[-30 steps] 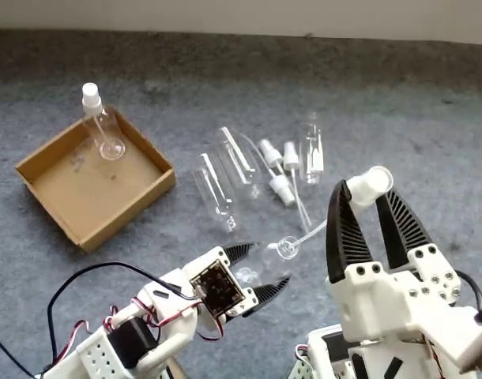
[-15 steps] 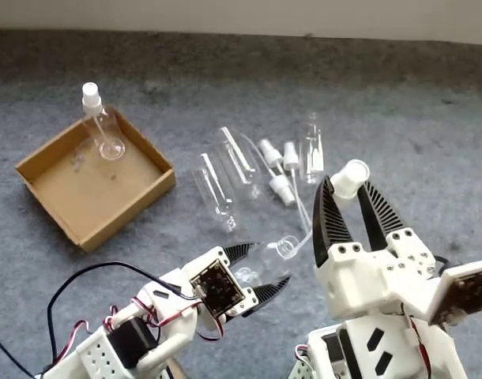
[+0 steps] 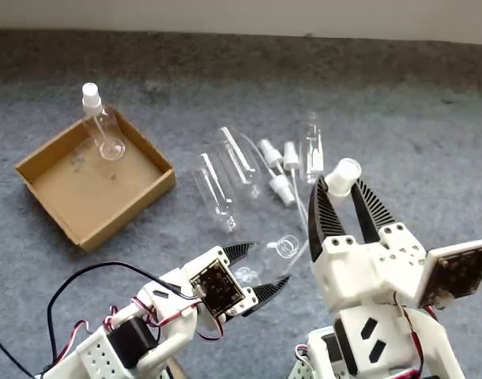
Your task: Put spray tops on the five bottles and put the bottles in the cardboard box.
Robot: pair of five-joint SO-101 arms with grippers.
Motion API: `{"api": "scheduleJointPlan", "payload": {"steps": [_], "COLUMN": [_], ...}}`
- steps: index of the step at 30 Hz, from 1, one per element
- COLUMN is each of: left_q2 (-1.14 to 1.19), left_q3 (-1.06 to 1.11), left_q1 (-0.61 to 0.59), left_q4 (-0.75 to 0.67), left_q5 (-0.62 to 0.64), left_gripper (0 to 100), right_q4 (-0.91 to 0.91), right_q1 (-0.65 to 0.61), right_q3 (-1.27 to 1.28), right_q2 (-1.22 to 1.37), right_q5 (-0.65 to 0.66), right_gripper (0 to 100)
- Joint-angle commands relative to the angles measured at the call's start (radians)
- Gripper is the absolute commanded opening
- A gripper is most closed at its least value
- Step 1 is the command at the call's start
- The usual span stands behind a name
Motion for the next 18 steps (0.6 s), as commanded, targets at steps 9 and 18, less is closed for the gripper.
{"api": "scheduleJointPlan", "payload": {"steps": [9,18], "left_q2": [-0.005,-0.005], "left_q3": [0.022,0.022], "left_q1": [-0.008,-0.008], "left_q4": [-0.002,-0.002], "left_q5": [-0.005,-0.005], "left_gripper": [3,3], "right_q4": [-0.016,-0.015], "right_q1": [-0.007,-0.007], "right_q3": [-0.217,-0.211], "right_q2": [-0.002,-0.002], "right_q5": [-0.002,0.123], "right_gripper": [8.0,8.0]}}
